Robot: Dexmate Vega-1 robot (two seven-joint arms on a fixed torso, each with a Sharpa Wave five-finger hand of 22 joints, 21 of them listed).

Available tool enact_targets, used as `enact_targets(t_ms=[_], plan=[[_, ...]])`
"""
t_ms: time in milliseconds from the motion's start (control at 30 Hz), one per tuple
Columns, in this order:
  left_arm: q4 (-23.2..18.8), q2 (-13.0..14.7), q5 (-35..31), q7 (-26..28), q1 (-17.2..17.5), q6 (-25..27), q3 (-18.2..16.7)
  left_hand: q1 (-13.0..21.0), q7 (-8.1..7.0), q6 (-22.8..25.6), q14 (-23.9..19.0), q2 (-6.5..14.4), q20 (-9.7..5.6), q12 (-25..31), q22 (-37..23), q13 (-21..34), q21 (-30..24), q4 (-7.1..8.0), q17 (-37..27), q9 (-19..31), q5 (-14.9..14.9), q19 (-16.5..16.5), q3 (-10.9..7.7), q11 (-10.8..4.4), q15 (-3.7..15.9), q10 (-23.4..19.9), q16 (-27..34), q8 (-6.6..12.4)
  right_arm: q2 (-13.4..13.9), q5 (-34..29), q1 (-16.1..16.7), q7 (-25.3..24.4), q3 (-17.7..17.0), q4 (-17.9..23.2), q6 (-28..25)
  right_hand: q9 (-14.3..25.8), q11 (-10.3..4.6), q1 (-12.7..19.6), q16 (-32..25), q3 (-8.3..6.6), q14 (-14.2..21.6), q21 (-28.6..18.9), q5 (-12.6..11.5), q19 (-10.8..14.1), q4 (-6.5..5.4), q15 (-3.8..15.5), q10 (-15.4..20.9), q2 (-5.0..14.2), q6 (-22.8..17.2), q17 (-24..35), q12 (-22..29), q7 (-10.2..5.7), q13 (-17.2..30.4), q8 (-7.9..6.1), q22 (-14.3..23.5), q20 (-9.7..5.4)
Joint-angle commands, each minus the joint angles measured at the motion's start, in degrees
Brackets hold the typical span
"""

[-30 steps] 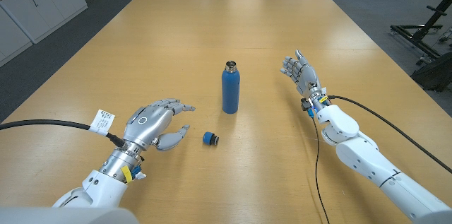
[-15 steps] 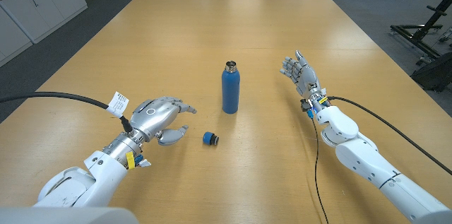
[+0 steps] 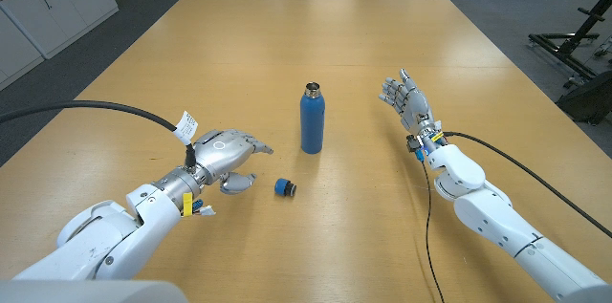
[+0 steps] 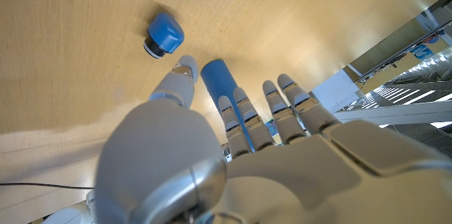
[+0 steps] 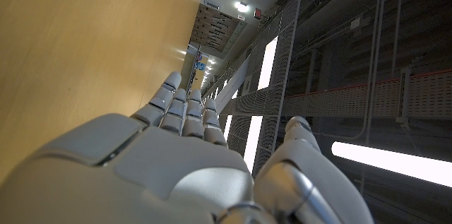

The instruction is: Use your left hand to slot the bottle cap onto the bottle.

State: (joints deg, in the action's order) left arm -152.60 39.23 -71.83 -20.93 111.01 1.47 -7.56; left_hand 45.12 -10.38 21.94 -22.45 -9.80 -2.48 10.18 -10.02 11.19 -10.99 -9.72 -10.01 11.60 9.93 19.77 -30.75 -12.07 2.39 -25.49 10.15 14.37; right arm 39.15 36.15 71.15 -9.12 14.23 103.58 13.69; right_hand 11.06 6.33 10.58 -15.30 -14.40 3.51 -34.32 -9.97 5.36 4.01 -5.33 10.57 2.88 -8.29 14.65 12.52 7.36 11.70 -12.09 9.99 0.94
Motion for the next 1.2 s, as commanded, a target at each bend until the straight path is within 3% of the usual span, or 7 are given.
enact_targets(t_ms=[33,233,267,433,733,1200], plan=[[2.1,1.1,-0.1,-4.7,-4.4,-0.2,4.1,-0.3,1.07,-0.7,0.5,-0.1,-0.45,0.0,-0.1,0.2,0.1,0.07,-0.2,0.3,0.1,-0.3,0.51,-0.08,9.78,1.0,0.1,-0.22,0.2,0.0,0.3,-0.1,-0.2,0.3,-0.1,0.1,0.11,0.2,0.0,-0.05,0.1,0.2,-0.3,0.2,0.36,-0.52,0.4,0.56,-0.5,0.2,0.2,0.58,0.2,0.17,0.3,0.14],[3.3,1.2,-1.0,-4.5,-5.5,1.2,6.7,-0.6,3.61,-0.8,0.3,0.1,-0.44,0.5,-0.1,0.1,0.0,0.15,-0.2,0.3,0.1,-0.4,1.03,1.21,9.69,0.3,0.4,-0.16,0.3,0.0,0.2,0.0,-0.2,0.4,-0.4,0.1,0.01,0.2,0.0,-0.02,0.1,0.3,-0.3,0.3,0.37,-0.53,0.3,0.58,-0.5,0.2,0.1,0.63,0.1,0.19,0.3,0.18],[3.4,1.2,-1.5,-4.5,-5.6,1.5,7.3,-0.7,4.73,-1.3,0.5,0.1,-0.30,0.5,-0.1,0.1,0.0,0.17,-0.2,0.3,0.1,-0.5,1.26,1.87,9.18,0.6,0.4,-0.32,0.3,0.0,0.2,0.0,-0.2,0.4,-0.4,0.1,0.01,0.2,0.0,-0.02,0.1,0.3,-0.3,0.3,0.38,-0.59,0.3,0.58,-0.5,0.2,0.1,0.62,0.1,0.21,0.3,0.17],[4.1,1.6,-2.9,-4.0,-6.2,2.9,9.5,-0.8,5.85,-2.2,1.3,0.2,0.79,0.4,-0.1,0.1,-0.1,0.13,-0.2,0.3,0.2,-0.3,1.63,2.49,7.87,1.2,0.2,-0.62,0.4,0.0,0.1,0.1,-0.3,0.4,-0.4,0.1,-0.01,0.2,0.0,0.00,0.1,0.4,-0.3,0.2,0.39,-0.61,0.3,0.60,-0.5,0.2,0.1,0.57,0.1,0.21,0.3,0.20],[5.2,2.8,-3.0,-3.0,-6.8,4.9,11.5,-0.7,6.04,-2.5,1.9,0.4,1.19,0.4,-0.1,0.1,-0.1,0.12,-0.2,0.3,0.2,-0.3,1.78,3.09,6.90,1.4,0.2,-0.67,0.3,0.2,0.1,0.2,-0.3,0.3,-0.5,0.1,-0.07,0.2,0.0,0.05,0.1,0.5,-0.3,0.3,0.41,-0.58,0.4,0.63,-0.5,0.2,0.2,0.64,0.1,0.25,0.3,0.24],[6.8,5.2,-3.9,-1.7,-8.2,7.6,14.5,-0.9,5.57,-2.8,2.0,0.6,1.33,0.3,-0.1,0.1,0.0,0.29,-0.2,0.3,0.2,-0.6,2.03,2.80,6.76,2.0,0.3,-0.74,0.5,0.0,0.4,-0.5,-0.3,0.8,-1.1,0.1,-0.11,0.1,0.0,0.11,0.1,0.7,-0.3,0.3,0.44,-0.63,0.4,0.70,-0.6,0.2,0.2,0.66,0.0,0.28,0.3,0.35]])
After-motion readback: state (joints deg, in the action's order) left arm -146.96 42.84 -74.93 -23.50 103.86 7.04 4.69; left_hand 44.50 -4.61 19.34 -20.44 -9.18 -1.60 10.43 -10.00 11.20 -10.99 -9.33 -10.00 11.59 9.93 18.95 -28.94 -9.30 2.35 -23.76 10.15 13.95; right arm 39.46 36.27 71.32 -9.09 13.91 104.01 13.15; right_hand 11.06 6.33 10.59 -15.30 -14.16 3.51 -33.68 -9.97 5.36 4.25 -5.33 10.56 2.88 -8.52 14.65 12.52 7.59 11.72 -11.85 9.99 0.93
